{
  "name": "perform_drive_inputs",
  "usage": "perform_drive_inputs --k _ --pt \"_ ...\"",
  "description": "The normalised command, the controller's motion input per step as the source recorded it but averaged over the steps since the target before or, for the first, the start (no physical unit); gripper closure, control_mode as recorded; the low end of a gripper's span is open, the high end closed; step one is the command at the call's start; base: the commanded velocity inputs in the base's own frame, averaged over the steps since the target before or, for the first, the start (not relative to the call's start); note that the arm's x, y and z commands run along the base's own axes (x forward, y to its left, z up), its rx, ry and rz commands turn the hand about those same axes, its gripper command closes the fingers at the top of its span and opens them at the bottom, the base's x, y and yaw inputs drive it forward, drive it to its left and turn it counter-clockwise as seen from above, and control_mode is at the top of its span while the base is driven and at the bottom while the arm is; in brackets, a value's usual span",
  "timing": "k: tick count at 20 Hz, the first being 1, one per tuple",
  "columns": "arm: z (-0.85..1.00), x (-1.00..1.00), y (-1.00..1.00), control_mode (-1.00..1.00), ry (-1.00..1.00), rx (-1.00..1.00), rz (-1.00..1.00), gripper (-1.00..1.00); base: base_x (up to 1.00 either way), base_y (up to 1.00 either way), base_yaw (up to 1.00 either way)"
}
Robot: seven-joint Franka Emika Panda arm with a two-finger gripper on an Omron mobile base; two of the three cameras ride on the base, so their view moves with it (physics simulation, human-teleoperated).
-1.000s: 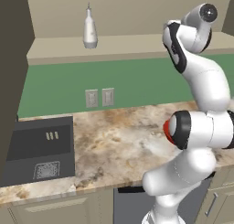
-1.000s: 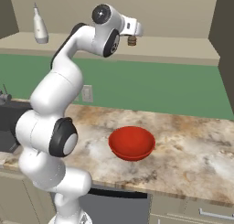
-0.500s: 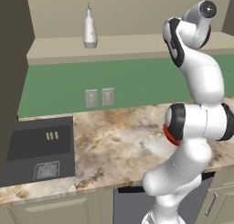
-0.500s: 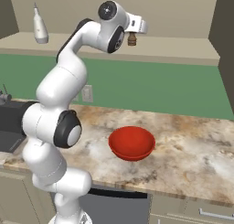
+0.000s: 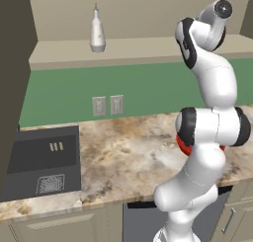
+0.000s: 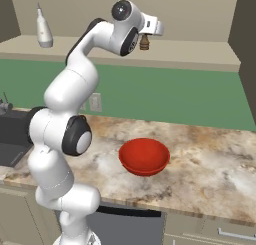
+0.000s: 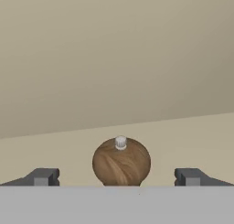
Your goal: Retrieve the bottle and the shaker from the cabinet and place them next to the mixing bowl on the counter. Then add garlic from the fridge to the mixing bowl.
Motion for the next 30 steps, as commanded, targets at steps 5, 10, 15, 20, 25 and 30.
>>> perform_drive_inputs --k 5,10,15,20,25,30 --pt "0.00 0.14 0.00 -1.00 0.01 0.00 0.00 -1.00 0.00 0.00 0.00" --pt "0.00 0.06 0.00 -1.00 0.01 0.00 0.00 -1.00 0.00 0.00 0.00" --pt "0.00 0.12 0.00 -1.00 0.00 0.00 0.00 -1.00 0.00 0.00 0.00" --pt "-0.01 0.08 0.00 -1.00 0.00 0.00 0.00 -1.00 0.00 0.00 0.00" --pt "0.00 0.02 0.00 -1.00 0.00 0.00 0.00 -1.00 0.00 0.00 0.00" --pt "0.00 0.00 0.00 -1.00 0.00 0.00 0.00 -1.00 0.00 0.00 0.00"
